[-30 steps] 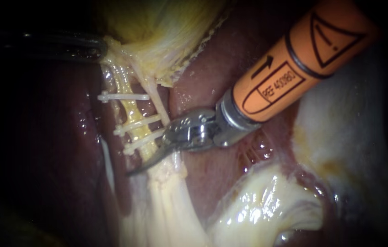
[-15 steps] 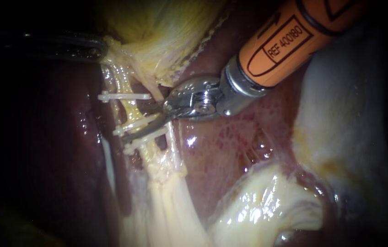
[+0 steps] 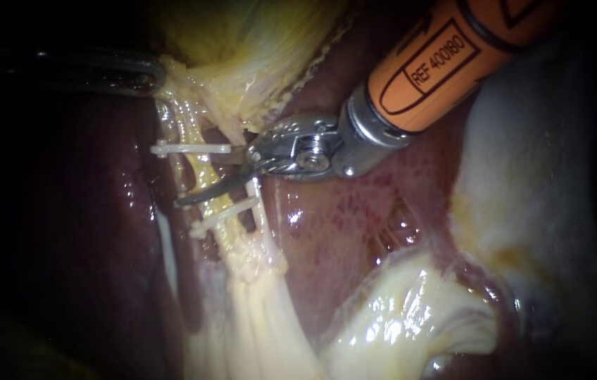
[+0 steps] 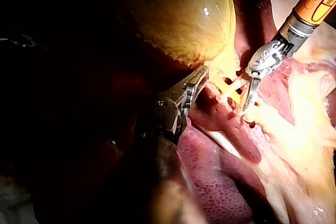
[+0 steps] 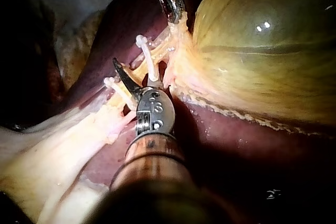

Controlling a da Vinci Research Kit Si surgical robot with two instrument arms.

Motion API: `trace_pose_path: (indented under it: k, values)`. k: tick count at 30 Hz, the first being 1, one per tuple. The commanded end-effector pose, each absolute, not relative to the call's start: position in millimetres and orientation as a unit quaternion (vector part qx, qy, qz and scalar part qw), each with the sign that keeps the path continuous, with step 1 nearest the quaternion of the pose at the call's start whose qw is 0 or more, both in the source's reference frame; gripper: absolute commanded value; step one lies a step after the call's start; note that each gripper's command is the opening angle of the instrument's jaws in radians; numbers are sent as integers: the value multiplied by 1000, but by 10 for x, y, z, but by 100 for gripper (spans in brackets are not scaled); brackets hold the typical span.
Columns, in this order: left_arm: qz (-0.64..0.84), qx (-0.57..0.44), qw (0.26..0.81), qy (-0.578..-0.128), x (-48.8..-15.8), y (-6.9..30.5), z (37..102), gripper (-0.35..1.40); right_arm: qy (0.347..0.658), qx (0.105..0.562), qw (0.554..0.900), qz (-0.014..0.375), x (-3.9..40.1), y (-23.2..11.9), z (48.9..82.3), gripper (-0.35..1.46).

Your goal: Go to the cutting position left tube

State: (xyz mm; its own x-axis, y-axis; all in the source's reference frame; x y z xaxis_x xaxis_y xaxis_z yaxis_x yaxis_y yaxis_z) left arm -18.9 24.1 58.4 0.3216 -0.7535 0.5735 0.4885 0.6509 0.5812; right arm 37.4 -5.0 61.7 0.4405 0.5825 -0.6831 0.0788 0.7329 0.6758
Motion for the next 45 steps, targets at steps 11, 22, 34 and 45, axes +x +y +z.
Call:
trace_pose_path:
  k: [11,22,34,45]
  values:
    - [-389,153,798,-434,-189,241,584,-35,552,403,702,199,390,-65,616,136]
    - [-389,153,798,-434,-189,241,584,-35,567,403,690,201,406,-71,621,134]
    - [-389,153,798,-434,-189,241,584,-35,595,411,659,207,412,-66,593,139]
    - [-388,153,799,-434,-189,241,585,-35,597,418,651,210,408,-54,563,139]
